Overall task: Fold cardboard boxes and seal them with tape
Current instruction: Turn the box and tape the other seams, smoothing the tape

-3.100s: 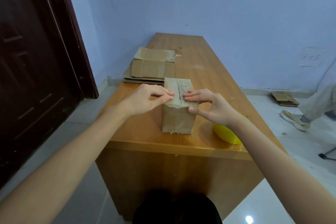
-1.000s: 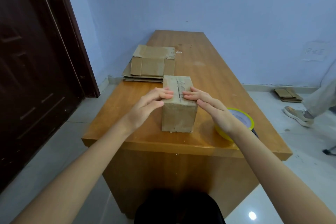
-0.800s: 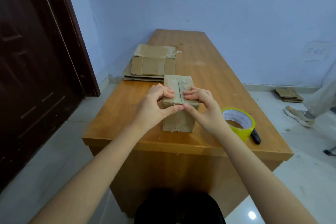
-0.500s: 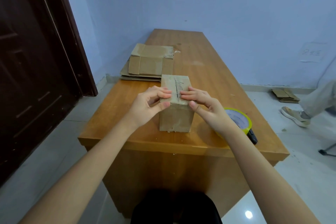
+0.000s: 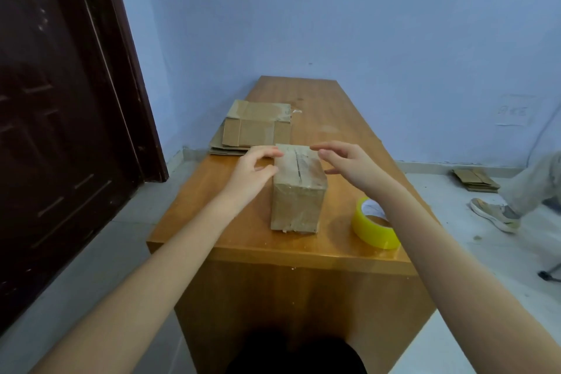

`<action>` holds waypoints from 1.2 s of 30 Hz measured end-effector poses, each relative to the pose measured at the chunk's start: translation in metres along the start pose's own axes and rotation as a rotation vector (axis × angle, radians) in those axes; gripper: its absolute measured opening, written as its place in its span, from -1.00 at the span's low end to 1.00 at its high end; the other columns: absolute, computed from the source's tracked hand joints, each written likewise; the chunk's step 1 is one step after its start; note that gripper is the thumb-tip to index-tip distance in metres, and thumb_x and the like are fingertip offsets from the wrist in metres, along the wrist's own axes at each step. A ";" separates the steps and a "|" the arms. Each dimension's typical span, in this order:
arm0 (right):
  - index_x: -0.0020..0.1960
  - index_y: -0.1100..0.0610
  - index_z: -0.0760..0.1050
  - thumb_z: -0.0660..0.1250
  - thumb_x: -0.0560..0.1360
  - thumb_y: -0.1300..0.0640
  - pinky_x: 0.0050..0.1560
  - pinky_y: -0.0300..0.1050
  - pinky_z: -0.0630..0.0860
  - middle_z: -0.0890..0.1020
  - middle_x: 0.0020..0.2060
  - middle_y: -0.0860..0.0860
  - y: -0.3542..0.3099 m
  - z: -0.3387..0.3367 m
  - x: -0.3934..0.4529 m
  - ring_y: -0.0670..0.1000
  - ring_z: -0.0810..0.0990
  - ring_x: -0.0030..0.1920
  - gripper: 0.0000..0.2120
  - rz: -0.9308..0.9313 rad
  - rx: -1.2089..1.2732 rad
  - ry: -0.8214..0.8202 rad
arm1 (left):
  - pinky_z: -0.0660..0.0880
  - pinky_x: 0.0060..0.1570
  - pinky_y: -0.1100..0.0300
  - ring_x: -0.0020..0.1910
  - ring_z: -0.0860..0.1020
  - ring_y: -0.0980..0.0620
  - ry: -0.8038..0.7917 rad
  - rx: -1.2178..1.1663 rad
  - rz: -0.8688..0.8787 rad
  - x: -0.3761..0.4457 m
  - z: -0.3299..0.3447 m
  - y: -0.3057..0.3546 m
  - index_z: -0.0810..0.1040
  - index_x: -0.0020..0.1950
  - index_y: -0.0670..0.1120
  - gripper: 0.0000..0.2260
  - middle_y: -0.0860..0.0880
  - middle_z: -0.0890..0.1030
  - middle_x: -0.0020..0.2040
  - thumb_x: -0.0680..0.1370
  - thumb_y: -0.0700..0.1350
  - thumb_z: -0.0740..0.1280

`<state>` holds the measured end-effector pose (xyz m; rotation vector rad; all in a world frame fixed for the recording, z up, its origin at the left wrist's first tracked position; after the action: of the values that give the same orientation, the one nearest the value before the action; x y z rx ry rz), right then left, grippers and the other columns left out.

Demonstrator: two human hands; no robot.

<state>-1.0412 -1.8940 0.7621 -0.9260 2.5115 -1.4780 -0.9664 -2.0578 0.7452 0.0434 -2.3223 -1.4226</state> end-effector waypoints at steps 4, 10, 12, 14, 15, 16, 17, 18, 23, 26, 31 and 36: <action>0.46 0.10 0.25 0.21 0.58 -0.08 0.29 0.05 0.44 0.41 0.37 0.04 0.006 0.012 0.005 0.04 0.43 0.31 -0.49 0.136 -0.206 -0.054 | 0.30 0.30 0.14 0.38 0.34 -0.03 -0.038 0.063 -0.303 0.005 0.005 -0.023 0.28 0.46 -0.09 -0.51 -0.05 0.34 0.43 0.58 0.03 0.28; 0.47 0.17 0.12 0.20 0.56 -0.11 -0.14 -0.05 0.63 0.37 0.34 0.07 0.028 0.030 -0.003 0.09 0.45 0.20 -0.39 0.423 -0.183 -0.112 | 0.50 0.16 -0.09 0.12 0.52 -0.12 -0.174 -0.012 -0.502 -0.004 0.019 -0.038 0.37 0.37 -0.13 -0.56 -0.12 0.50 0.22 0.61 0.12 0.15; 0.46 0.19 0.13 0.21 0.56 -0.11 -0.19 -0.06 0.63 0.36 0.34 0.07 0.026 0.032 -0.005 0.08 0.45 0.21 -0.39 0.432 -0.168 -0.109 | 0.53 0.10 -0.06 0.09 0.55 -0.12 -0.207 -0.015 -0.504 -0.007 0.023 -0.036 0.40 0.31 -0.12 -0.62 -0.12 0.54 0.15 0.62 0.10 0.12; 0.46 0.20 0.14 0.22 0.56 -0.10 -0.23 -0.08 0.62 0.38 0.33 0.07 0.021 0.033 -0.006 0.08 0.46 0.18 -0.39 0.430 -0.176 -0.112 | 0.54 0.08 -0.05 0.08 0.55 -0.13 -0.210 -0.009 -0.508 -0.008 0.023 -0.033 0.40 0.30 -0.13 -0.62 -0.13 0.55 0.11 0.62 0.09 0.13; 0.46 0.20 0.15 0.23 0.56 -0.09 -0.25 -0.09 0.62 0.39 0.32 0.08 0.018 0.033 -0.006 0.08 0.48 0.15 -0.40 0.427 -0.183 -0.115 | 0.55 0.07 -0.05 0.07 0.55 -0.14 -0.209 -0.009 -0.514 -0.009 0.022 -0.032 0.40 0.30 -0.15 -0.61 -0.14 0.55 0.10 0.62 0.09 0.14; 0.46 0.20 0.15 0.24 0.56 -0.09 -0.26 -0.10 0.61 0.40 0.31 0.08 0.015 0.032 -0.006 0.07 0.49 0.13 -0.39 0.422 -0.194 -0.119 | 0.55 0.05 -0.05 0.05 0.56 -0.15 -0.207 -0.007 -0.518 -0.007 0.020 -0.032 0.40 0.30 -0.16 -0.61 -0.15 0.56 0.09 0.62 0.08 0.15; 0.46 0.19 0.16 0.25 0.55 -0.08 -0.27 -0.11 0.61 0.41 0.30 0.08 0.012 0.031 -0.006 0.07 0.50 0.11 -0.39 0.417 -0.209 -0.123 | 0.57 0.03 -0.04 0.03 0.58 -0.15 -0.207 -0.004 -0.521 -0.006 0.018 -0.032 0.40 0.30 -0.17 -0.61 -0.17 0.57 0.09 0.61 0.07 0.17; 0.45 0.19 0.17 0.26 0.55 -0.08 -0.26 -0.10 0.61 0.42 0.29 0.08 0.008 0.030 -0.006 0.06 0.50 0.09 -0.40 0.408 -0.226 -0.126 | 0.59 -0.01 -0.03 0.00 0.59 -0.15 -0.202 -0.012 -0.524 -0.005 0.016 -0.030 0.40 0.30 -0.18 -0.60 -0.18 0.58 0.08 0.60 0.07 0.19; 0.44 0.17 0.17 0.31 0.53 -0.03 -0.05 0.03 0.62 0.44 0.24 0.07 -0.017 0.021 0.000 0.08 0.54 0.12 -0.40 0.295 -0.287 -0.155 | 0.64 -0.22 -0.02 -0.11 0.64 -0.18 -0.072 -0.181 -0.524 0.004 -0.003 -0.016 0.29 0.34 -0.26 -0.46 -0.22 0.53 0.11 0.53 0.04 0.35; 0.42 0.16 0.21 0.33 0.51 0.04 0.05 0.02 0.57 0.49 0.19 0.10 -0.032 0.022 0.002 0.10 0.55 0.10 -0.44 0.196 -0.388 -0.148 | 0.62 -0.20 -0.08 0.02 0.59 -0.25 -0.035 -0.142 -0.545 0.010 -0.004 -0.003 0.13 0.40 -0.19 -0.27 -0.21 0.47 0.19 0.45 0.16 0.41; 0.31 0.24 0.31 0.35 0.48 0.15 0.10 0.01 0.50 0.51 0.17 0.15 -0.048 0.033 0.006 0.13 0.52 0.12 -0.54 0.053 -0.504 -0.090 | 0.58 -0.05 -0.15 0.04 0.56 -0.22 0.053 0.036 -0.631 0.025 0.005 -0.001 0.08 0.32 -0.20 -0.04 -0.21 0.47 0.19 0.26 0.40 0.42; 0.22 0.17 0.42 0.28 0.53 0.21 0.11 0.04 0.56 0.51 0.19 0.09 -0.032 0.024 0.003 0.11 0.54 0.15 -0.73 0.153 -0.120 -0.071 | 0.47 0.16 -0.16 0.26 0.42 -0.26 0.088 0.071 -0.710 0.028 0.009 -0.013 -0.21 0.48 -0.28 0.25 -0.26 0.28 0.38 0.21 0.39 0.46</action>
<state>-1.0203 -1.9247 0.7760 -0.7667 2.5780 -1.2413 -0.9979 -2.0634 0.7402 1.0154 -2.3853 -1.5831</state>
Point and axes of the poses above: each hand's wrist, its own x-axis towards the middle knuckle, its own z-axis out of the palm, y = z × x, the point moved 8 cm from there along x, towards the middle knuckle
